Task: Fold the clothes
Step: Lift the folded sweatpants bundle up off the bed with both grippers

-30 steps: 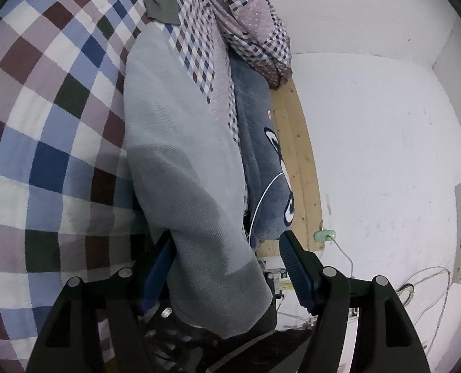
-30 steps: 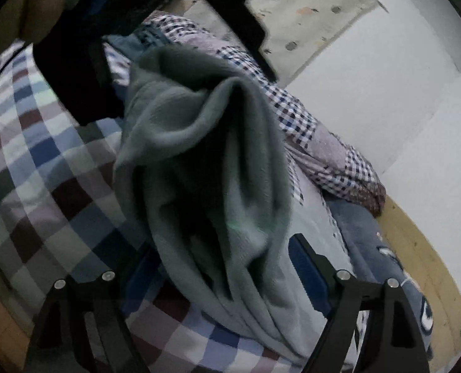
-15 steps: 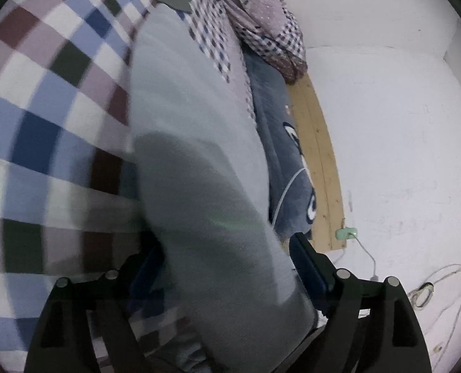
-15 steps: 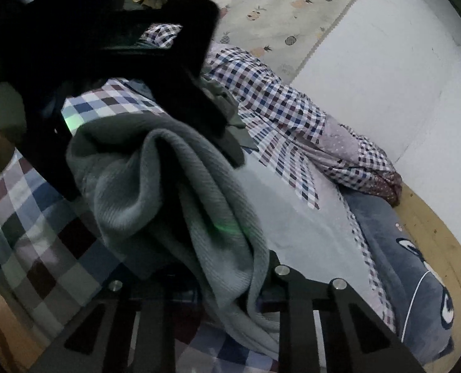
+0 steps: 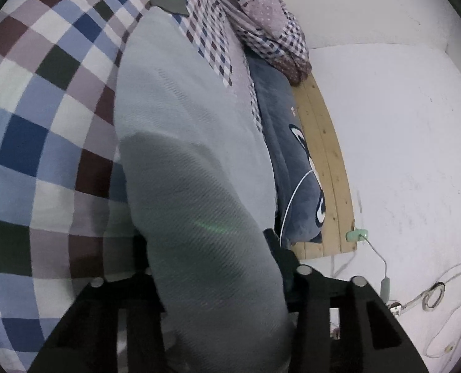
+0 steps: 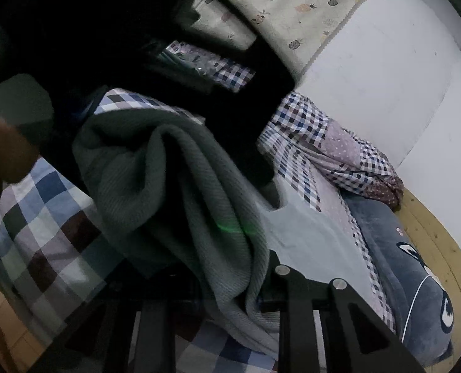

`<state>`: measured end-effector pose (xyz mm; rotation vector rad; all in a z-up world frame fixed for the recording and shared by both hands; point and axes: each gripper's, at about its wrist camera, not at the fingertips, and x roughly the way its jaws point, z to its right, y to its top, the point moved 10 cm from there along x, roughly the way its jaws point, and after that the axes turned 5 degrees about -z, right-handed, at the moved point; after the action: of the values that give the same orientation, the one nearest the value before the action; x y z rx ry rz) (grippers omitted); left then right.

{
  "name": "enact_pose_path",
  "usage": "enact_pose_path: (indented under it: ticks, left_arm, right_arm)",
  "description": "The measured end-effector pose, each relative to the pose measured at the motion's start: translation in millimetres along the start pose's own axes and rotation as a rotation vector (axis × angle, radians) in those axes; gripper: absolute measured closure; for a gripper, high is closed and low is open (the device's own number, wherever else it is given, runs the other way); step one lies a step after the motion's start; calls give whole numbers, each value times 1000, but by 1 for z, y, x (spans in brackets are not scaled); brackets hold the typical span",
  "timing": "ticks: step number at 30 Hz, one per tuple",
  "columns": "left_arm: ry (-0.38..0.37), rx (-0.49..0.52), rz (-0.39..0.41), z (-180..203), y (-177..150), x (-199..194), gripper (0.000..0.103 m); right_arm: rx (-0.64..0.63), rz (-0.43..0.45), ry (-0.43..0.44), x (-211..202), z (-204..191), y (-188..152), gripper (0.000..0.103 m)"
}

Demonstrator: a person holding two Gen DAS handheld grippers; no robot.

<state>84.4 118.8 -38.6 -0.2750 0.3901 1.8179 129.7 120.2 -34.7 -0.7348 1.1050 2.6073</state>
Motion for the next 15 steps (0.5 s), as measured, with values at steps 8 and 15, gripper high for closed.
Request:
enact_pose_path:
  ticks: [8, 15]
  left_arm:
    - [-6, 43, 29, 13, 5, -8, 71]
    - [-57, 41, 42, 26, 14, -13, 73]
  right_arm:
    - [-56, 9, -74, 2, -9, -3, 47]
    - [-39, -93, -199, 25, 28, -35, 41]
